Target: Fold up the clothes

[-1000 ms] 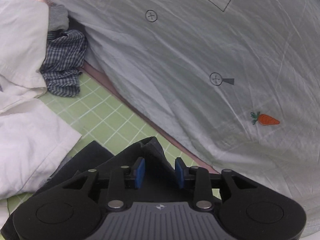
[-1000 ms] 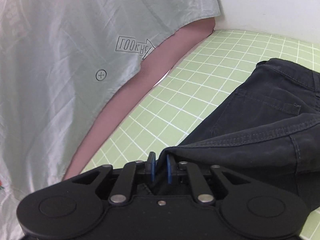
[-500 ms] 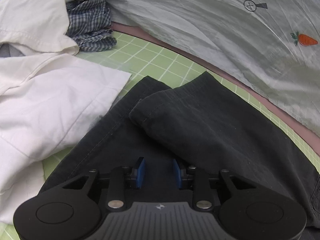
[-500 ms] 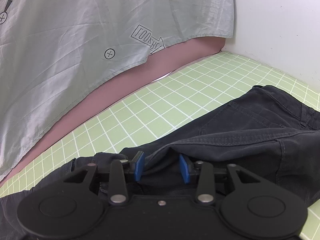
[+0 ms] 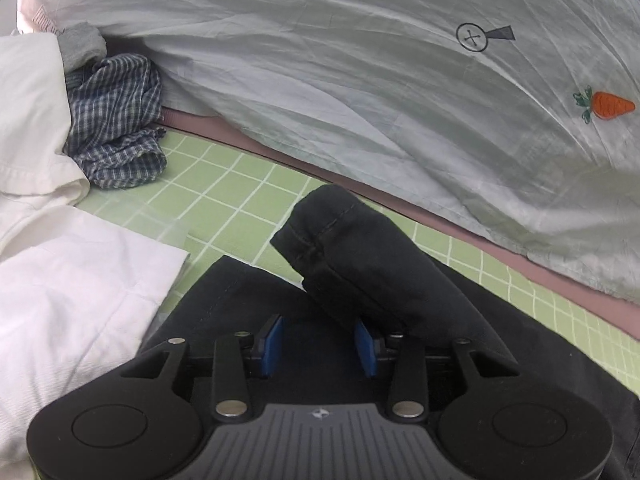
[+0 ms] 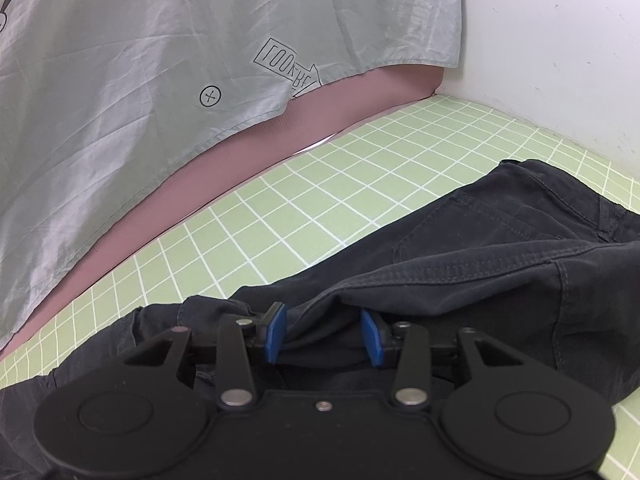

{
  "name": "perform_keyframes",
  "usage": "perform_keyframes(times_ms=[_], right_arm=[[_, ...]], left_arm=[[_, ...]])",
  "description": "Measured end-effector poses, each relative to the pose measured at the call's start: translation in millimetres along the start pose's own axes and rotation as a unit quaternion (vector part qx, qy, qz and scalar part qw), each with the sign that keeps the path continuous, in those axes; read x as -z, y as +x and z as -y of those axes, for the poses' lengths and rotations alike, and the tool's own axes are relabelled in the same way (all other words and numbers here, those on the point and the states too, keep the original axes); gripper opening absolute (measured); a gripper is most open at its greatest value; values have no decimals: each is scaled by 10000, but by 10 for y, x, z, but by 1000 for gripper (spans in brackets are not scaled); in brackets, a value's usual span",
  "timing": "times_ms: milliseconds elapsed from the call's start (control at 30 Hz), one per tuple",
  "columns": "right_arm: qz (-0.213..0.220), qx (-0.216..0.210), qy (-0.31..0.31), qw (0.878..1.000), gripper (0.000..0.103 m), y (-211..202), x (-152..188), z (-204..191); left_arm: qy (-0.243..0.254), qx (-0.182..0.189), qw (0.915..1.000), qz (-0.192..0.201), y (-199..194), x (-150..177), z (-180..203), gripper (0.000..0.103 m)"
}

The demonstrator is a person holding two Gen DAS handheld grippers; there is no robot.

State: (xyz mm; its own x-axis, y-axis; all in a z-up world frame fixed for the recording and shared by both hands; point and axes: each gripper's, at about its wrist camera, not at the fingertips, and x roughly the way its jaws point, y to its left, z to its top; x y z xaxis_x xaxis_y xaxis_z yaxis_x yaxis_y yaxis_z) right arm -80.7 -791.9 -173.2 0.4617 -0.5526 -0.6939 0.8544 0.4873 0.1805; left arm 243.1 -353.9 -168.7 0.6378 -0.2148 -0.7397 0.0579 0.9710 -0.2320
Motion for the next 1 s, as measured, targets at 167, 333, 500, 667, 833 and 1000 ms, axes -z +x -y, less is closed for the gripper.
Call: perform_keyframes(times_ms=[167,333,500,667,833,1000], right_arm=[[-18,49,46,10000,42,16,16,0],[-28,118,77,9999,42,31,26,-17],[-35,172,94,9998,43,41,33,-30],[-47,219,102,9997,42,43,38,-44],[-54,251,141,9996,43,50,41,-52],[-50,309,109,9994,43,62,44,-77]], left_arm=[[-192,396,9989,172,-49,-49,61,41],[-332,888,9952,243,-43,-68,174,46],[-172,855,9962,-40,156,-26,345,55],[67,507,9986,-156,260,43,460,55],[355,373,9987,58,94,26,582,54],[473,432,9979,-72,178,-17,669,41]])
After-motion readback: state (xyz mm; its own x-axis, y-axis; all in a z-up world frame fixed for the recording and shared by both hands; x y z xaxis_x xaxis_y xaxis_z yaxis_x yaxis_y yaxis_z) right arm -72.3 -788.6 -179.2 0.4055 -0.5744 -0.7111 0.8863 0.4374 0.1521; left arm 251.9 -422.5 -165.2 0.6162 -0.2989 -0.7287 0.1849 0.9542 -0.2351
